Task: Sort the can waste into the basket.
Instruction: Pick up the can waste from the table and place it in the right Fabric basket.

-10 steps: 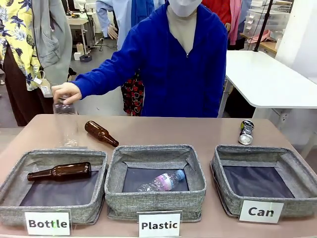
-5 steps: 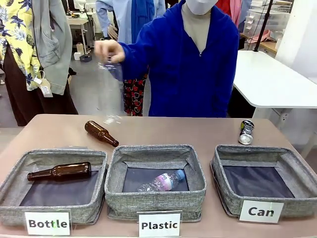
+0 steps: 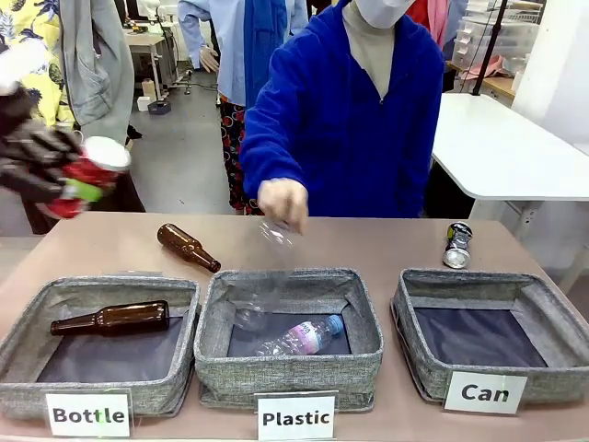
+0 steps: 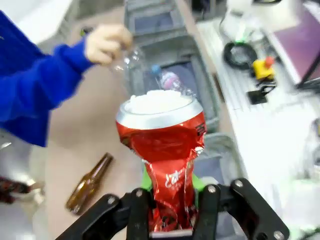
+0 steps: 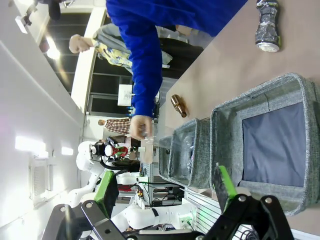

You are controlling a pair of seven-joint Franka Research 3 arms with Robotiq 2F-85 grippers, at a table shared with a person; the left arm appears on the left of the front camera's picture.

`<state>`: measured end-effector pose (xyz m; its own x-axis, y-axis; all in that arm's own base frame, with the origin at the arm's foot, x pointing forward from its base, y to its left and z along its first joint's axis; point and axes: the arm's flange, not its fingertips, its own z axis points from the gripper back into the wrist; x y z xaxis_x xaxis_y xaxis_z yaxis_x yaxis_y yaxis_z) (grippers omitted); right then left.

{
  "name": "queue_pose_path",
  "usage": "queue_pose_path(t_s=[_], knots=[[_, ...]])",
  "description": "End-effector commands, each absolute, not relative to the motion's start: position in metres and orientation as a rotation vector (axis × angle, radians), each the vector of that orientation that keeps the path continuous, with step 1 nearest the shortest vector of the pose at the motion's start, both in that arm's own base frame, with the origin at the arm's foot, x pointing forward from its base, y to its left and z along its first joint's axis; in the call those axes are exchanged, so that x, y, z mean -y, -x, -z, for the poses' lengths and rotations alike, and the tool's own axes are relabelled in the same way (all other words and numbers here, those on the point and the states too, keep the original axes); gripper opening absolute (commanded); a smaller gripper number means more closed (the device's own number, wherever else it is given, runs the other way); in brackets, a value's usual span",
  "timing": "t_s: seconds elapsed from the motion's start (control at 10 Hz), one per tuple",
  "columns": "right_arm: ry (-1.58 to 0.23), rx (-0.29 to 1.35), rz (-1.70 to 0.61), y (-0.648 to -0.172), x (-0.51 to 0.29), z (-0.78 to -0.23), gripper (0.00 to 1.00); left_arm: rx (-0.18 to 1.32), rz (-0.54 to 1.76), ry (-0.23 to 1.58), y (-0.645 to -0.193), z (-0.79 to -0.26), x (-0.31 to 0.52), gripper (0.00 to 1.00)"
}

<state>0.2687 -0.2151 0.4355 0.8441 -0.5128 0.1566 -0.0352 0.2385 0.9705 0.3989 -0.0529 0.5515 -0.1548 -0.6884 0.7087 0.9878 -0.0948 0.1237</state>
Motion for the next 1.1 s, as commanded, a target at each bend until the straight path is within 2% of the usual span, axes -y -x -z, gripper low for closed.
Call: queue_pose_path(t_s=[0.0,0.1,0.3,0.4,0.6,1.0], knots=[[-1.317,0.535,0.328,-0.271,0.216,-0.436,1.00,0.720,1.511,0.553,-0.421,-0.556,0.017,0.22],[-1.317,0.535,0.328,-0.271,0.216,-0.436,1.00,0.764,1.463,0.607,-0.413,-0.557,-0.018,0.22],[-1.317,0.535,0.328,-0.271,0.216,-0.436,1.00,0.788,1.384,0.560,-0.387,-0.549,-0.053,0.22],[-1.317,0.535,0.328,-0.271,0.216,-0.436,1.00,0.834,1.385,0.616,-0.376,-0.546,-0.066,0.22],[-1.317,0.535,0.328,-0.271,0.216,-0.436,1.00,0.808,1.399,0.593,-0.379,-0.543,-0.062,0.22],[-1.317,0.535,0.328,-0.271,0.216,-0.436,1.00,0.775,1.482,0.675,-0.376,-0.545,-0.040,0.22]])
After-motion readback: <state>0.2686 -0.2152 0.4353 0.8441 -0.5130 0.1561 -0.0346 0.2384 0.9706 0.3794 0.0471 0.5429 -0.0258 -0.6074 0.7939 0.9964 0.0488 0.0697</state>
